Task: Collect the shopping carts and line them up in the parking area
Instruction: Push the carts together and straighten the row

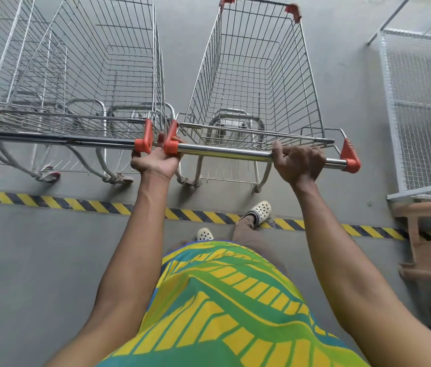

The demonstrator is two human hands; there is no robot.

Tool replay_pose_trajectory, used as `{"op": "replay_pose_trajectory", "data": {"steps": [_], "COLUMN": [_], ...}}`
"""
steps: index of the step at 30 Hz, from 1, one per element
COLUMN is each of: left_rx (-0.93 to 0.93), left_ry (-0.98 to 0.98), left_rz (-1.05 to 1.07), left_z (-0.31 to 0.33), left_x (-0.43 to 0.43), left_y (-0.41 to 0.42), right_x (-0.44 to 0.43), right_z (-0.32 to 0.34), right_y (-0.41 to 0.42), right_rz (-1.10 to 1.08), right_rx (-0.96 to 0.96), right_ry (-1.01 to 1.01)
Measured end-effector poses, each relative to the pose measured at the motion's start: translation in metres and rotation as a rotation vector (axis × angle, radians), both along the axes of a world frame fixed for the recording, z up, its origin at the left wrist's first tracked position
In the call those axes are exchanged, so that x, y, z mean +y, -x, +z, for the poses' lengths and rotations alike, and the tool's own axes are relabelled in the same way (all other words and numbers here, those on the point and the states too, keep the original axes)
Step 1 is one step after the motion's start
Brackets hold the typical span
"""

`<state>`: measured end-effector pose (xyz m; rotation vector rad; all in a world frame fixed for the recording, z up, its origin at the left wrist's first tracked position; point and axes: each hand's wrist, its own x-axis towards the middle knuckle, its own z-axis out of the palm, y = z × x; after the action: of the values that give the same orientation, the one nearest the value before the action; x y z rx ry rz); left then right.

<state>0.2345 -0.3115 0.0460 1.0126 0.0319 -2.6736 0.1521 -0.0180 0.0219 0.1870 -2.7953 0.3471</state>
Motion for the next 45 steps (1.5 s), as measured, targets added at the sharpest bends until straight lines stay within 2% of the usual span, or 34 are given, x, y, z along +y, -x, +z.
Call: {"op": "replay_pose_trajectory", "data": {"steps": [12,15,19,25,28,31,35,39,45], "left_rx": [0.010,-0.019,-0.100,-0.163,-0.177,-0.086,-0.020,-0.129,-0.188], "left_ry": [0.017,0.010,0.046,0.080,0.144,0.201,0.399,0.460,0.488], "left_rz": [0.035,0.027,0.001,0.054,-0.028,-0.204,-0.430,-0.399,-0.341], "left_z": [-0.016,-0.026,-0.039,-0.036,-0.036,-0.033,-0.015,-0.014,-0.018], "left_x": [0.003,0.010,0.008,0.002,0.003,0.007,0.027,0.034,0.037], "left_y": [-0.007,-0.018,-0.035,-0.042,-0.042,-0.042,-0.035,-0.022,-0.016], "right_x": [0.008,0.010,0.006,-0.004,-0.002,0.002,0.013,0.021,0.022], "right_z": [-0.009,-0.013,-0.011,-0.023,-0.029,-0.031,-0.033,-0.035,-0.035], "right_y": [0.008,0.008,-0.001,-0.033,-0.043,-0.047,-0.043,-0.037,-0.031], "right_rz": [0.028,0.075,0.035,0.054,0.036,0.000,-0.125,-0.165,-0.133], "right_rx": [-0.051,0.022,0.156,0.161,0.134,0.094,-0.025,-0.161,-0.201], "right_ry": [0.010,0.052,0.118,0.203,0.203,0.192,0.241,0.288,0.298]}}
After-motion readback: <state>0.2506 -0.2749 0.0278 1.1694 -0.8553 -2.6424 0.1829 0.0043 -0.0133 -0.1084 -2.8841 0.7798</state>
